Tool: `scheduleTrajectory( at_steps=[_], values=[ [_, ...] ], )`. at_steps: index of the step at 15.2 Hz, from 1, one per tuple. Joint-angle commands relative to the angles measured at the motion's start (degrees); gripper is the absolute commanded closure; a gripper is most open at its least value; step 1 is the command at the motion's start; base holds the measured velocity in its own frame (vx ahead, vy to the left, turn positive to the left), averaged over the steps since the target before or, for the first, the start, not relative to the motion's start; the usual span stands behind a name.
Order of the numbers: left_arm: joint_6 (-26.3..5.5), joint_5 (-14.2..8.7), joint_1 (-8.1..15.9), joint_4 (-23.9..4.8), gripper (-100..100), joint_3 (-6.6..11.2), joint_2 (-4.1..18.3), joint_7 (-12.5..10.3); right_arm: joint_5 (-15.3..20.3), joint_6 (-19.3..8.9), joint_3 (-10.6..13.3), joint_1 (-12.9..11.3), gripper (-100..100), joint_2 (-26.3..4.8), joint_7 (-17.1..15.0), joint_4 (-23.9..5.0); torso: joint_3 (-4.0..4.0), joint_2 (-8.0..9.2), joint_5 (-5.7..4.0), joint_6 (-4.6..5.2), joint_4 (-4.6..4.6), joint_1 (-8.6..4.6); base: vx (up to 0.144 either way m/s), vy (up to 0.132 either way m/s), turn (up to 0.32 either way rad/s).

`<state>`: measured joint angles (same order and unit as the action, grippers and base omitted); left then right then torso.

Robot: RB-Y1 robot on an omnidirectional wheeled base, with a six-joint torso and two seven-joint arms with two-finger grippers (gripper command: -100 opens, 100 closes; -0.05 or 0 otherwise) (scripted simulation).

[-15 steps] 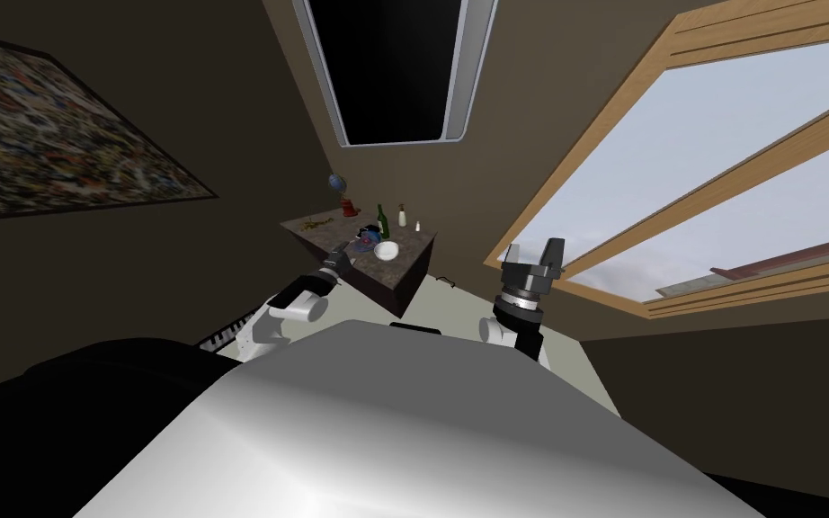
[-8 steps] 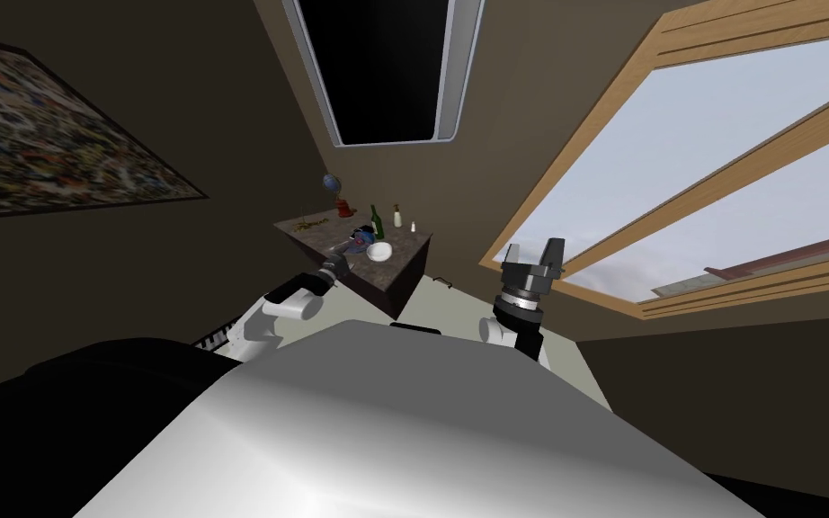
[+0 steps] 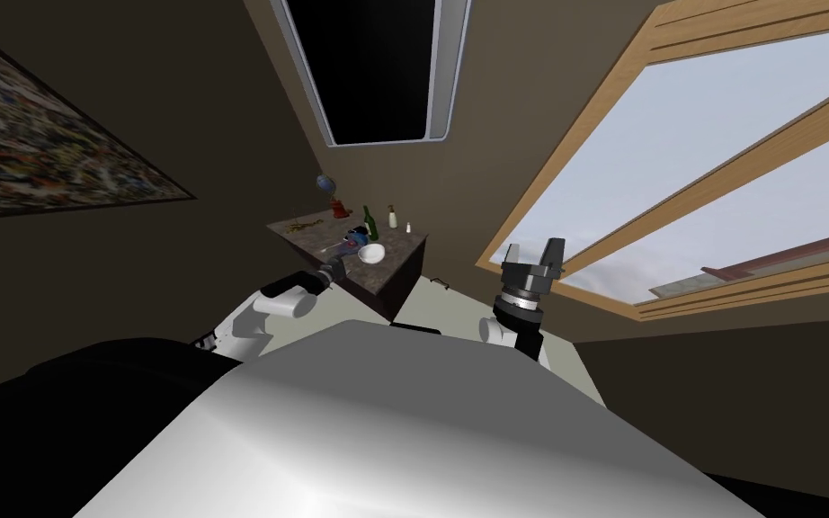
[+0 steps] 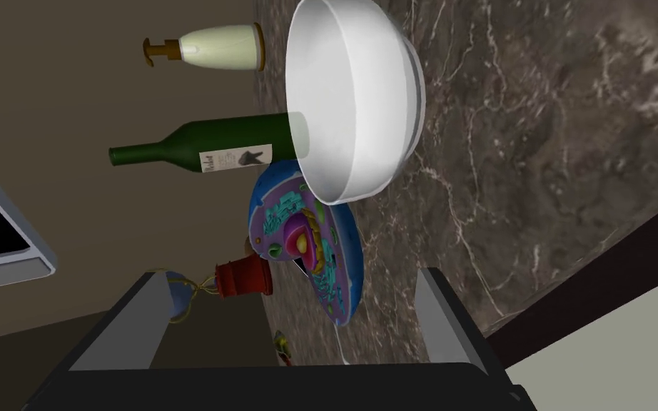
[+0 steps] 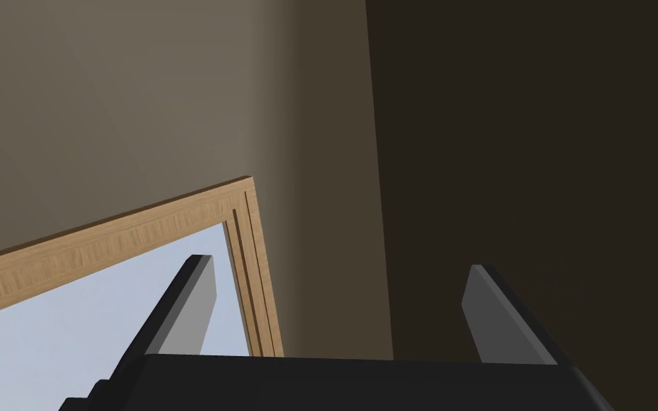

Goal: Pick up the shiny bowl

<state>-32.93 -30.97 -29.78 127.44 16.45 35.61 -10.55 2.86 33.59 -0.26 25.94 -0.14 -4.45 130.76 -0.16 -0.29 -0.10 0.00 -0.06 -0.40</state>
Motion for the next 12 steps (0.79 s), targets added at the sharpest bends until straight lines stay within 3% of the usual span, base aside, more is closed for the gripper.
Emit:
scheduleTrajectory(
  at_steps=[1,2,3,5,6,8,9,11,12],
  values=[
    [-2.9,-1.2,0.1,-0.5,-100,0.57,1.2,-0.9,0.0,0.0,0.0,0.0,0,0.0,0.0,0.0,0.00,0.00,0.00,0.00,0.00,0.00,0.099,-0.091,-0.011],
    [-3.6,-1.2,0.1,-0.5,-100,0.57,1.2,-0.9,0.0,0.0,0.0,0.0,0,0.0,0.0,0.0,-0.04,-0.06,0.00,0.00,-0.01,0.01,0.068,-0.056,0.000],
    [-5.3,-2.9,0.0,-1.1,-100,1.28,2.8,-1.9,0.0,0.0,0.0,0.0,0,0.0,0.0,0.0,-0.03,-0.03,0.01,0.00,-0.01,0.09,0.080,-0.065,-0.019],
    [-7.1,-2.9,0.0,-1.1,-100,1.28,2.8,-1.9,0.0,0.0,0.0,0.0,0,0.0,0.0,0.0,-0.05,-0.08,0.03,0.00,-0.02,0.12,0.083,-0.058,-0.009],
    [-8.4,-4.5,-0.2,-1.7,-100,1.96,4.3,-2.9,0.0,0.0,0.0,0.0,0,0.0,0.0,0.0,-0.04,-0.05,0.04,0.00,-0.02,0.17,0.093,-0.057,-0.020],
    [-10.5,-4.5,-0.2,-1.7,-100,1.96,4.3,-2.9,0.0,0.0,0.0,0.0,0,0.0,0.0,0.0,-0.07,-0.11,0.03,0.00,-0.03,0.13,0.087,-0.065,-0.008],
    [-12.0,-6.1,-0.3,-2.3,-100,2.62,5.8,-3.9,0.0,0.0,0.0,0.0,0,0.0,0.0,0.0,-0.05,-0.07,0.03,0.00,-0.02,0.14,0.092,-0.067,-0.014],
    [-13.8,-6.1,-0.3,-2.3,-100,2.62,5.8,-3.9,0.0,0.0,0.0,0.0,0,0.0,0.0,0.0,-0.07,-0.11,0.03,0.00,-0.03,0.13,0.084,-0.059,-0.009],
    [-15.4,-7.7,-0.5,-2.9,-100,3.24,7.3,-4.9,0.0,0.0,0.0,0.0,0,0.0,0.0,0.0,-0.04,-0.06,0.03,0.00,-0.02,0.16,0.097,-0.056,-0.014]
  ],
)
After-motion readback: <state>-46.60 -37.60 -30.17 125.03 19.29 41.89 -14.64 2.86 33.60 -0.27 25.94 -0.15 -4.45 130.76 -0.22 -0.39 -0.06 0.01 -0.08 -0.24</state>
